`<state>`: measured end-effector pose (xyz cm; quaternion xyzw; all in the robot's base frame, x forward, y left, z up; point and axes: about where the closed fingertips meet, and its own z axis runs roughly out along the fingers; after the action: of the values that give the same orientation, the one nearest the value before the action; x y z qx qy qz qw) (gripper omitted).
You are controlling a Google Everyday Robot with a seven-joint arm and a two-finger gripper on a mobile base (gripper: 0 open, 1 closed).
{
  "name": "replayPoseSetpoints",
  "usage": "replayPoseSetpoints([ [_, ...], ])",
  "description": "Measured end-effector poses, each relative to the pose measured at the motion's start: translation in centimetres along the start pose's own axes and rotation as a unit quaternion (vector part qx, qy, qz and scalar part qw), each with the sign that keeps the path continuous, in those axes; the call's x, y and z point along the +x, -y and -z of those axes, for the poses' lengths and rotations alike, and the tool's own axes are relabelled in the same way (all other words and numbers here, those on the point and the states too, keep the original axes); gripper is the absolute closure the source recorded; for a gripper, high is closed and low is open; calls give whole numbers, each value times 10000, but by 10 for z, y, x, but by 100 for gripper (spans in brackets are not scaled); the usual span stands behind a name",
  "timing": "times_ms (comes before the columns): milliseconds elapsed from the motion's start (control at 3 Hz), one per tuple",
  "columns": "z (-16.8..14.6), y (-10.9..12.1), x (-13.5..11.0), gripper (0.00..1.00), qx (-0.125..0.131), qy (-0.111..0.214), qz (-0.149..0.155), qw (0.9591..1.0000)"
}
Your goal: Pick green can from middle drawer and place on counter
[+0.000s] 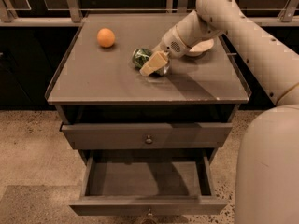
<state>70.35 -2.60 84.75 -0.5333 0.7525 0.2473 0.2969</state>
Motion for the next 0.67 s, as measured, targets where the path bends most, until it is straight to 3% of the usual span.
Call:
replayPoseSetpoints([
  [333, 0, 0, 0, 88, 0, 0, 0, 10000],
  [667, 0, 0, 0, 100, -1, 0, 0, 10000],
])
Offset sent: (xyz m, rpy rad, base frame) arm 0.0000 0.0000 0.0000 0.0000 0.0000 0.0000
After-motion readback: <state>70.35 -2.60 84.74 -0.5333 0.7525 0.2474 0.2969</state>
